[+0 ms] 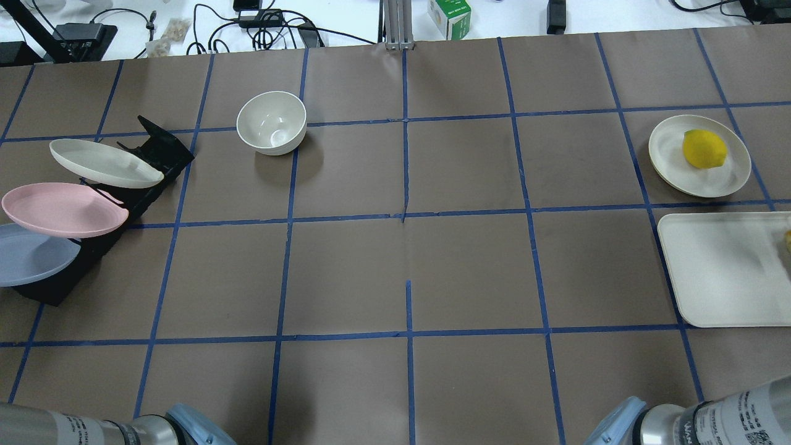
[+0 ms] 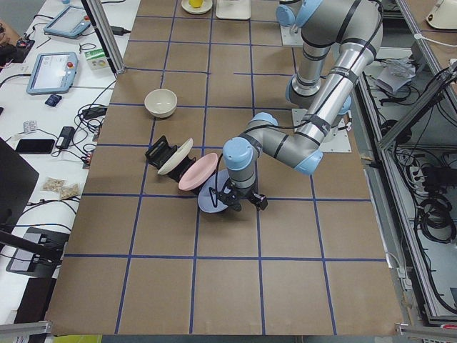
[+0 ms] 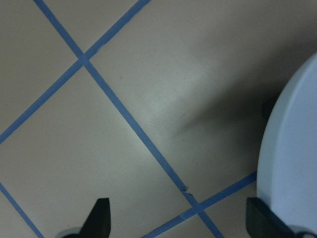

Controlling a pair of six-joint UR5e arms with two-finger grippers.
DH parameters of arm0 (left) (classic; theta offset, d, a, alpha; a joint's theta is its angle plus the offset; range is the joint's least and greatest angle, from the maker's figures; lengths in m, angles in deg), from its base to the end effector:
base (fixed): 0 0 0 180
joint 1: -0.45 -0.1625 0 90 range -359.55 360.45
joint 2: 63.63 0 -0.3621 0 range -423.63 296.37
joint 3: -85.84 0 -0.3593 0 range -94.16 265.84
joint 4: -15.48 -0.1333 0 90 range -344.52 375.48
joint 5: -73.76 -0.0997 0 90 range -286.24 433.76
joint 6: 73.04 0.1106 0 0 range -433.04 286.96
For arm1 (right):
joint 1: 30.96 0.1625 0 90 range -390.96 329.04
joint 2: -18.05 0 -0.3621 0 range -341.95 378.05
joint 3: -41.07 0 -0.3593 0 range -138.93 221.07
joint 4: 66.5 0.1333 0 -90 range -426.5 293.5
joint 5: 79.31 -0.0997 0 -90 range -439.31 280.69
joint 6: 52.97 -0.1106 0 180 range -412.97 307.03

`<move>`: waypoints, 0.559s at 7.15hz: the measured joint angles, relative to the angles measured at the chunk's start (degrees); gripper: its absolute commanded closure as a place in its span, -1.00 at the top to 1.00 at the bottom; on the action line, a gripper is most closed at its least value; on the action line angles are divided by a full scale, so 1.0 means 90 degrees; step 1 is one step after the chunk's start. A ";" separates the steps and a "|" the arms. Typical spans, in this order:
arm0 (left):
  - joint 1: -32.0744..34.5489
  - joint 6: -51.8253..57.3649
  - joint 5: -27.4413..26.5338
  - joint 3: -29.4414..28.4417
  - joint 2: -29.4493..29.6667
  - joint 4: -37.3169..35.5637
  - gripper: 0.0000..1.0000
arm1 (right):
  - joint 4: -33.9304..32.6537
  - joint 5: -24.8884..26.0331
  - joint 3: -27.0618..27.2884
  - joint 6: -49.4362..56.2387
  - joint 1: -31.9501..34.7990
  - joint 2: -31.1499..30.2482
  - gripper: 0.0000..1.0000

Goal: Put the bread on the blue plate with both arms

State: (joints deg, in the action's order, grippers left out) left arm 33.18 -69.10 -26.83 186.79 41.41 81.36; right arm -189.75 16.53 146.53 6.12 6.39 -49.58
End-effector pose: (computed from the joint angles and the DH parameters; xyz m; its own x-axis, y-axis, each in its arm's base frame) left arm 0.3705 -0.3724 0.2428 -0.5930 -0.7846 -0.1810 -0.8019 0.5957 0.0452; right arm -0.3331 -0.4078 0.1593 -0.9932 -0.1152 -0.0164 -0.1163 0.9849 0.1280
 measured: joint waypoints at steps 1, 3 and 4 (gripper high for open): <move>-0.0003 0.0024 -0.0023 0.0005 -0.0049 0.0047 1.00 | -0.0055 0.0060 -0.0008 -0.0033 0.0000 0.0110 0.97; -0.0012 0.0047 -0.0136 0.0001 -0.0108 0.0080 1.00 | -0.0102 0.0195 0.0006 -0.0076 0.0005 0.0192 -0.39; -0.0012 0.0050 -0.0218 -0.0005 -0.0123 0.0139 1.00 | -0.0070 0.0218 0.0009 -0.0134 0.0008 0.0192 -0.98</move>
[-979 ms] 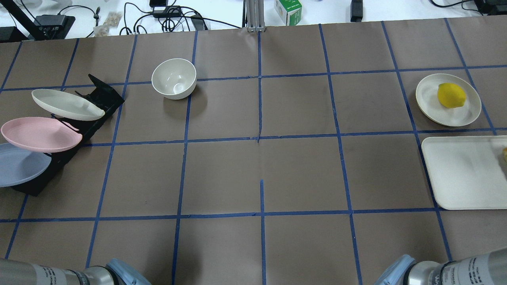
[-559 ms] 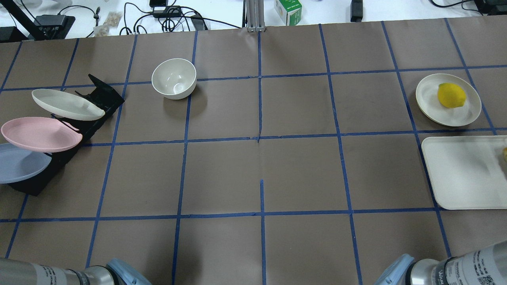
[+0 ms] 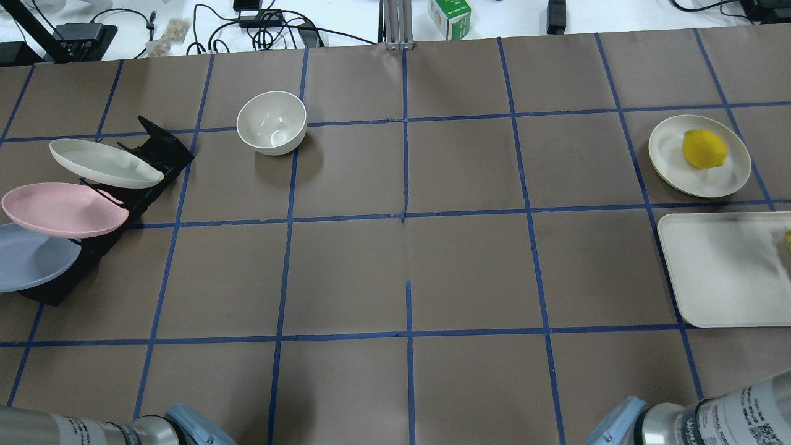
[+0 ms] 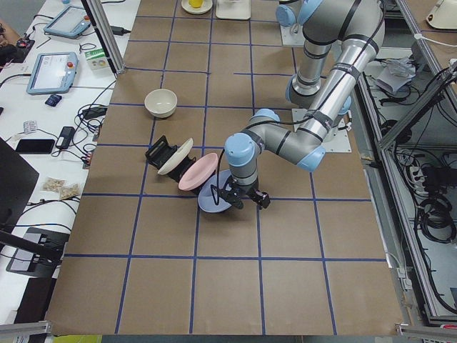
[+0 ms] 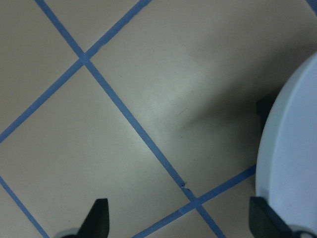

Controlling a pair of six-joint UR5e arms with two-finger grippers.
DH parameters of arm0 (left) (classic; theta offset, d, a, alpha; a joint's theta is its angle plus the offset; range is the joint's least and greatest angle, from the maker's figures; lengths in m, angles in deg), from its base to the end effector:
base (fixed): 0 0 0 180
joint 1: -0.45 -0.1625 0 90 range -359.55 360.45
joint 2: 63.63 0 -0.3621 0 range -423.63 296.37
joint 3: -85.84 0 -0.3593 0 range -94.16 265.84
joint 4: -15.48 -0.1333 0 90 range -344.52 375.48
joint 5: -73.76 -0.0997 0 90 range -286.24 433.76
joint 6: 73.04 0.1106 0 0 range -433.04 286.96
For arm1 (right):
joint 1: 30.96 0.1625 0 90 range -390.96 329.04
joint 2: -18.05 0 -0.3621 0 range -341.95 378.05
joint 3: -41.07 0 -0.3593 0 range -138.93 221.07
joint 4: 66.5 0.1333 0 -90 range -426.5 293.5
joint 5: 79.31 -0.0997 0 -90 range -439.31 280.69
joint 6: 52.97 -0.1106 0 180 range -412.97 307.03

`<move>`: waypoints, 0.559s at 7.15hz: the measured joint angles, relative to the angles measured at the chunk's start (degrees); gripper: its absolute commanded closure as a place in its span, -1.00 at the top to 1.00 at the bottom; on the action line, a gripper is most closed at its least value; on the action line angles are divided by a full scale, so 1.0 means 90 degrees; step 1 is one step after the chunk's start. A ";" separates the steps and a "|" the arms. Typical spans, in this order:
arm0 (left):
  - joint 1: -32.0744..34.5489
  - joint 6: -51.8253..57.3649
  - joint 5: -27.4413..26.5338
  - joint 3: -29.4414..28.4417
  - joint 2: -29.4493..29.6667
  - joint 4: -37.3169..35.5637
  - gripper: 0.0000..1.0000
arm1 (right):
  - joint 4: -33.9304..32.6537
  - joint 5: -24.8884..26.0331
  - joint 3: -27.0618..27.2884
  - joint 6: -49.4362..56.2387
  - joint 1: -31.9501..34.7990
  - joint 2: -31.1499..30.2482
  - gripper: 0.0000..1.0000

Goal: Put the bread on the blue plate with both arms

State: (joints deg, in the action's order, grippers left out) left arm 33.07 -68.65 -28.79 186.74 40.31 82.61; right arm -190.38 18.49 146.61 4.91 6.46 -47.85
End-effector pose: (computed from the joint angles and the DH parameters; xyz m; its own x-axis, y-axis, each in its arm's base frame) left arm 0.3700 -0.3665 0.2517 -0.5953 -0.7745 -0.2139 -0.7985 0.5998 0.0509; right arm -0.3353 -0.4055 0.1448 -0.9951 -0.0981 -0.0132 -0.0989 0.9809 0.1677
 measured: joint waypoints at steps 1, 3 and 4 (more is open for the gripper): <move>0.0001 -0.0018 -0.0032 -0.0008 0.0011 0.0097 1.00 | 0.0036 0.0021 0.0002 -0.0097 0.0001 -0.0019 -1.00; 0.0016 -0.0100 0.0206 -0.0051 0.0109 0.0145 1.00 | 0.0173 0.0192 -0.0022 -0.0184 0.0019 -0.0075 -1.00; 0.0018 -0.0111 0.0442 -0.0111 0.0084 0.0142 1.00 | 0.0324 0.0238 -0.0072 -0.0192 0.0041 -0.0137 -1.00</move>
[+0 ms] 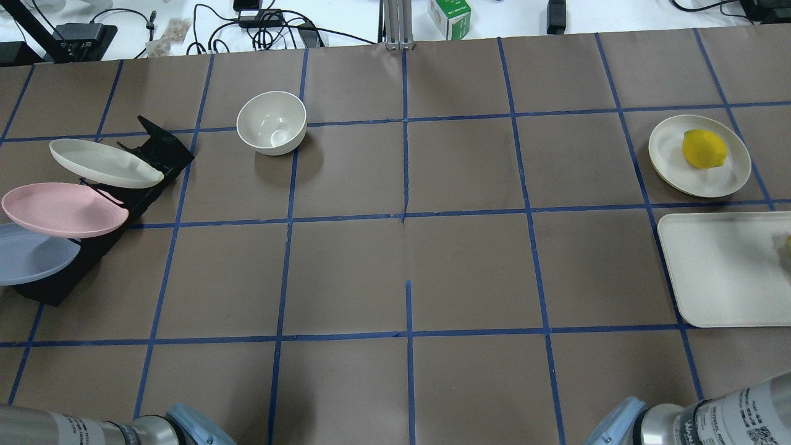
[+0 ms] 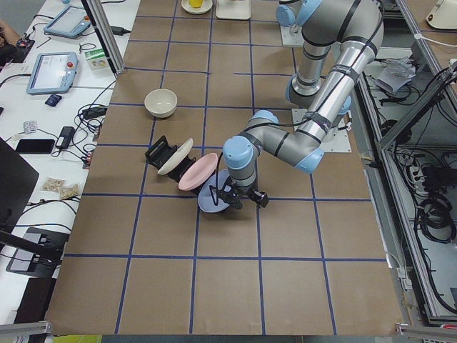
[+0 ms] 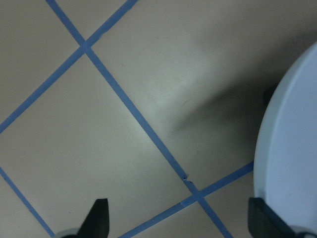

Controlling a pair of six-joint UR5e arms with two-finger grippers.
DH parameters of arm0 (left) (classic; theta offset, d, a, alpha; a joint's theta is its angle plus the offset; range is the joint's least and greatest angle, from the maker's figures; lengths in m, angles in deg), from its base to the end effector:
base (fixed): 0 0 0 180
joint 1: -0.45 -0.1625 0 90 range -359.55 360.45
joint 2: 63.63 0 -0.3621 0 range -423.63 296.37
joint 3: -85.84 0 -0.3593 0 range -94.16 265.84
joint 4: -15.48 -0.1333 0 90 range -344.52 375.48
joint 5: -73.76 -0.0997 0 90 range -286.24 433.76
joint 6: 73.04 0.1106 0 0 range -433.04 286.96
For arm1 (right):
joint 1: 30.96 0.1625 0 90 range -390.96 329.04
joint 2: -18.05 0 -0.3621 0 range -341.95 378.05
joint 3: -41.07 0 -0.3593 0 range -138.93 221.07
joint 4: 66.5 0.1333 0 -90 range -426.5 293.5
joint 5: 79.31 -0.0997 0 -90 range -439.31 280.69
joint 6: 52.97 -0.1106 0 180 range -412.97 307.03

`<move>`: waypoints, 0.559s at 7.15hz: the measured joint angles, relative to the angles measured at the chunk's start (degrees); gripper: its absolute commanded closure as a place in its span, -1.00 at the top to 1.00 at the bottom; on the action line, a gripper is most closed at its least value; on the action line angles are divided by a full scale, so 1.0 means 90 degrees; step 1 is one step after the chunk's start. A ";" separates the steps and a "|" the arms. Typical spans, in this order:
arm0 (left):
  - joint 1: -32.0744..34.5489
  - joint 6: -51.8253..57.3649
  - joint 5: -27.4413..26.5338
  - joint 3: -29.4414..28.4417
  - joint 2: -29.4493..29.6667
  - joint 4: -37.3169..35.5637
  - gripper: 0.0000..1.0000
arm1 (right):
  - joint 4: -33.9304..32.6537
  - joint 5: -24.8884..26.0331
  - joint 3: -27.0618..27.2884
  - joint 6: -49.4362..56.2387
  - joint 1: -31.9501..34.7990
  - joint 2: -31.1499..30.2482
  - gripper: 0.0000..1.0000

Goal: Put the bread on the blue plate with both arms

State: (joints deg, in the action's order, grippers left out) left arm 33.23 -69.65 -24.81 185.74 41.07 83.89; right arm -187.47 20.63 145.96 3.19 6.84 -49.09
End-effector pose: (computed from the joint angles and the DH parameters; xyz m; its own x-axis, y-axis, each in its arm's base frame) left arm 0.3676 -0.3756 0.2487 -0.5906 -0.7937 -0.1454 -0.8061 0.5886 0.0612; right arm -0.3337 -0.4034 0.1562 -0.9969 -0.0791 -0.0026 -0.0779 0.9750 0.2081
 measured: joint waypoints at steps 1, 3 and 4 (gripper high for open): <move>0.0001 0.0001 0.0124 -0.0063 0.0000 -0.0002 1.00 | 0.0195 0.0000 -0.0058 -0.0017 0.0042 -0.0175 -1.00; -0.0001 0.0055 0.0139 -0.0121 0.0015 0.0019 1.00 | 0.0794 -0.0039 -0.0157 -0.0291 0.0486 -0.0840 -1.00; -0.0008 0.0083 0.0100 -0.0124 -0.0014 0.0100 1.00 | 0.1123 -0.0045 -0.0177 -0.0622 0.0906 -0.1215 -1.00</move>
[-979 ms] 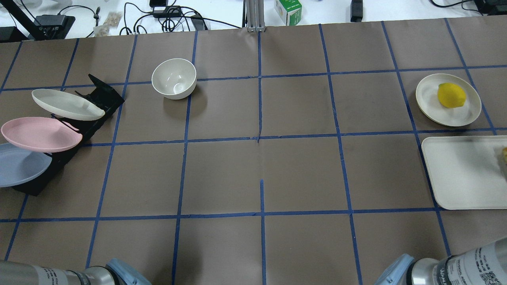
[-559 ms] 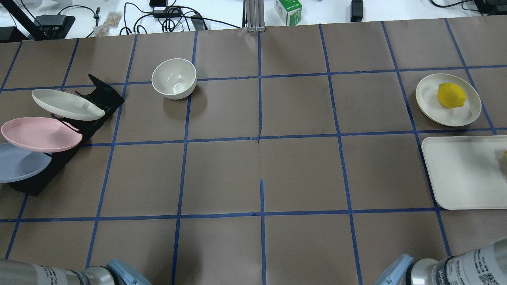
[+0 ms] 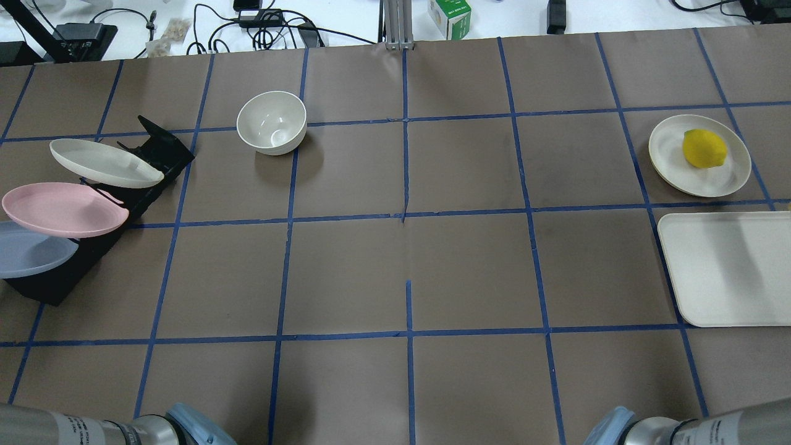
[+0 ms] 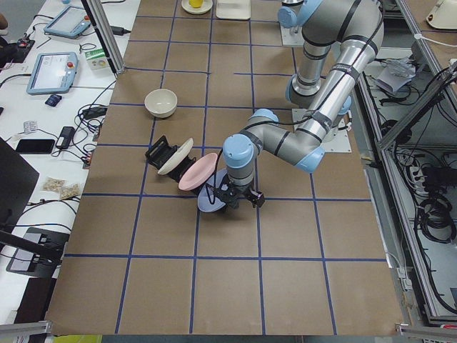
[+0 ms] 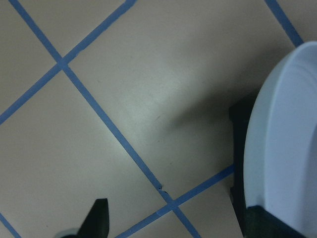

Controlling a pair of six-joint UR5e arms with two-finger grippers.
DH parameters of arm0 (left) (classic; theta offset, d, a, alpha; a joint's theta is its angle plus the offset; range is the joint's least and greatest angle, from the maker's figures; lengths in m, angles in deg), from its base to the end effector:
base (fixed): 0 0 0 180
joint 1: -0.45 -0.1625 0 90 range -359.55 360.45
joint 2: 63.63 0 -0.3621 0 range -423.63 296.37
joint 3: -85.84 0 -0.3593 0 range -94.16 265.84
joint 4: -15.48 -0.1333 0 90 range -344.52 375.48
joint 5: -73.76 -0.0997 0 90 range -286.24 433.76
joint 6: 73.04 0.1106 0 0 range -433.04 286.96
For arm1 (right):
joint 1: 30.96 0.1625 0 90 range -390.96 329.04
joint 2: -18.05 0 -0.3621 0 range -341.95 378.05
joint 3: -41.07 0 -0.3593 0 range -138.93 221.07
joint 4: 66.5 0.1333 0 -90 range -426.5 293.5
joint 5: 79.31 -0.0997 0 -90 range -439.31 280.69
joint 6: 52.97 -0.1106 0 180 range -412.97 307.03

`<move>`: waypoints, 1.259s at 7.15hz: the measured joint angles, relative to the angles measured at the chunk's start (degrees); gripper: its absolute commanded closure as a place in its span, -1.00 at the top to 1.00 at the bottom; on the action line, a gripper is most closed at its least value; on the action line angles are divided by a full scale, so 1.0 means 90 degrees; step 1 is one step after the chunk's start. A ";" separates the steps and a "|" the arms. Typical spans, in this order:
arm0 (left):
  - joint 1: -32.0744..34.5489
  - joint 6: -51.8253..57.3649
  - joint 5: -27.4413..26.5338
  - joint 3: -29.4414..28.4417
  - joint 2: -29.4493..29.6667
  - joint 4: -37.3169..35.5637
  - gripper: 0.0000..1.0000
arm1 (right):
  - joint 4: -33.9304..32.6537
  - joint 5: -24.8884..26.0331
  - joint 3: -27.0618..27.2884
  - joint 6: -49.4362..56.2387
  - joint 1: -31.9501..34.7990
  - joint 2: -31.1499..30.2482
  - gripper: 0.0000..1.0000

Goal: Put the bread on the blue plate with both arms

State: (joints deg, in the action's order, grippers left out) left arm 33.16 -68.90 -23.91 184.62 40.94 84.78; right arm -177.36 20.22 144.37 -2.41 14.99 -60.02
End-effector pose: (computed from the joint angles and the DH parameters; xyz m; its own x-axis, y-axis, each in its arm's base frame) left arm 0.3697 -0.3783 0.2564 -0.6000 -0.7894 -0.1296 -0.7993 0.5984 0.0557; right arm -0.2587 -0.4328 0.2473 -0.9913 -0.1236 0.0460 -0.1138 0.9778 0.1759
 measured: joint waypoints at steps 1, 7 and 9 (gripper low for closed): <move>-0.0006 0.0010 -0.0030 -0.0011 -0.0052 0.0143 1.00 | 0.0264 -0.0002 -0.0007 -0.0378 0.0466 -0.0366 -1.00; 0.0014 -0.0081 0.0027 -0.0253 -0.0027 0.0346 1.00 | 0.1593 -0.0368 -0.0191 -0.3319 0.2662 -0.1361 -1.00; 0.0018 -0.0035 0.0043 -0.0225 0.0154 0.0261 0.64 | 0.1676 -0.0559 -0.0235 -0.4083 0.3279 -0.1402 -1.00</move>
State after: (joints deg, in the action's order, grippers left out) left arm 33.33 -69.22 -23.52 182.60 42.32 87.13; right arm -162.27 15.19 142.25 -39.16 44.50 -72.64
